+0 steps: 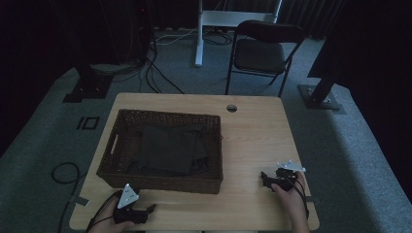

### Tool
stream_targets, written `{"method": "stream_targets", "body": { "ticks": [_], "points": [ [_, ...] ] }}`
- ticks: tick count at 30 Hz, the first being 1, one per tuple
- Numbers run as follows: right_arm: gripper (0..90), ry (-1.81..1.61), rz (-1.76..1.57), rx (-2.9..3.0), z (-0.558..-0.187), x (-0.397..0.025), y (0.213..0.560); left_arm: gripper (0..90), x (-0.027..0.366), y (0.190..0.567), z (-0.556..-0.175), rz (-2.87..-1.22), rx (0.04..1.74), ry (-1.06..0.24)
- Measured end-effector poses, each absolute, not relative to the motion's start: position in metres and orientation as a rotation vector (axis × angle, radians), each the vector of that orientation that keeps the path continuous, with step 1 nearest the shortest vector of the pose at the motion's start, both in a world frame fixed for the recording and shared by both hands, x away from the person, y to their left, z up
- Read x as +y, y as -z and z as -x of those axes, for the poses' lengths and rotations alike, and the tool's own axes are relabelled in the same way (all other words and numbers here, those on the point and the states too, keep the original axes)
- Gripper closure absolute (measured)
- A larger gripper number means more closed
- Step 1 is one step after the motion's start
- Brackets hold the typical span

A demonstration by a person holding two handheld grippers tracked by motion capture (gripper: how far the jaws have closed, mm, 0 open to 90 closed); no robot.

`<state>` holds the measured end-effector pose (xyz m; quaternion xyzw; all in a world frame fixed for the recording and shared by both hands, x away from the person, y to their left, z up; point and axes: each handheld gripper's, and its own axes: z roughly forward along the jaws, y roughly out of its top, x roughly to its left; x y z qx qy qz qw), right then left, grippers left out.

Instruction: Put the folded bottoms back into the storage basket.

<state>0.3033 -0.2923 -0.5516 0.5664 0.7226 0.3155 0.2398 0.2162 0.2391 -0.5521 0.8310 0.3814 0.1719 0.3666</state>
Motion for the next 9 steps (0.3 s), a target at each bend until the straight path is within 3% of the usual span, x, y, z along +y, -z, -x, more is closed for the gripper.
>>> {"method": "stream_targets", "body": {
  "ticks": [9],
  "points": [
    [14.0, -0.863, -1.55, 1.978, -0.3033, -0.2922, 0.5516, 15.0, 0.24, 0.552, -0.2172, -2.117, 0.996, -0.43]
  ]
}}
